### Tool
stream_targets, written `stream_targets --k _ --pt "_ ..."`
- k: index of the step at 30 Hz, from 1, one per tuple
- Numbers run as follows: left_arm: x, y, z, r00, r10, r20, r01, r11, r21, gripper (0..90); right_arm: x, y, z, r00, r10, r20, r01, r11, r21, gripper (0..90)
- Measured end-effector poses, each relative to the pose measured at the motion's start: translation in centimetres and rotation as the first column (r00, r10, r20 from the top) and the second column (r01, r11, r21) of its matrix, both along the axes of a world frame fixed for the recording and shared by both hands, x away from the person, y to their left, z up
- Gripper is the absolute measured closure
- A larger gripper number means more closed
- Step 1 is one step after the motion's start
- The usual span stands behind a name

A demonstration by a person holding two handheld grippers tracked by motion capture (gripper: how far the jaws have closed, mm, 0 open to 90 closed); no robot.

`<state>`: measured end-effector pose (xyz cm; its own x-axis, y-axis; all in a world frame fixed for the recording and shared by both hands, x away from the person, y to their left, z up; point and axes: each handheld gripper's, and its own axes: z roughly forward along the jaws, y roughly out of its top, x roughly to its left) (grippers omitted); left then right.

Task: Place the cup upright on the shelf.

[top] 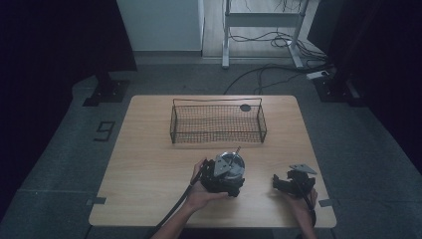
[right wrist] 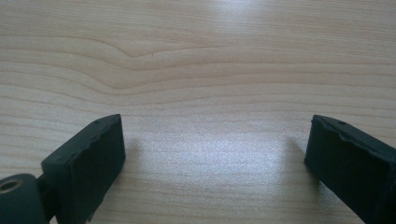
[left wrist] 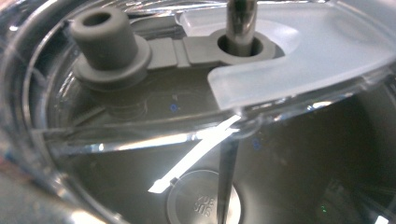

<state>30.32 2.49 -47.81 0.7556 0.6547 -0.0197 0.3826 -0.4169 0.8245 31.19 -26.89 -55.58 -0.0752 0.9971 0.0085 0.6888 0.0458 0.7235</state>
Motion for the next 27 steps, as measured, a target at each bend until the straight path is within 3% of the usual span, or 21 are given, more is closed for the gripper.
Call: stream_targets --k 27 --pt "0.2 3.0 2.7 0.9995 0.020 0.026 -0.019 0.9991 -0.038 4.4 0.0 0.0 0.0 1.0000 -0.001 0.000 0.001 1.000 0.001 4.9"
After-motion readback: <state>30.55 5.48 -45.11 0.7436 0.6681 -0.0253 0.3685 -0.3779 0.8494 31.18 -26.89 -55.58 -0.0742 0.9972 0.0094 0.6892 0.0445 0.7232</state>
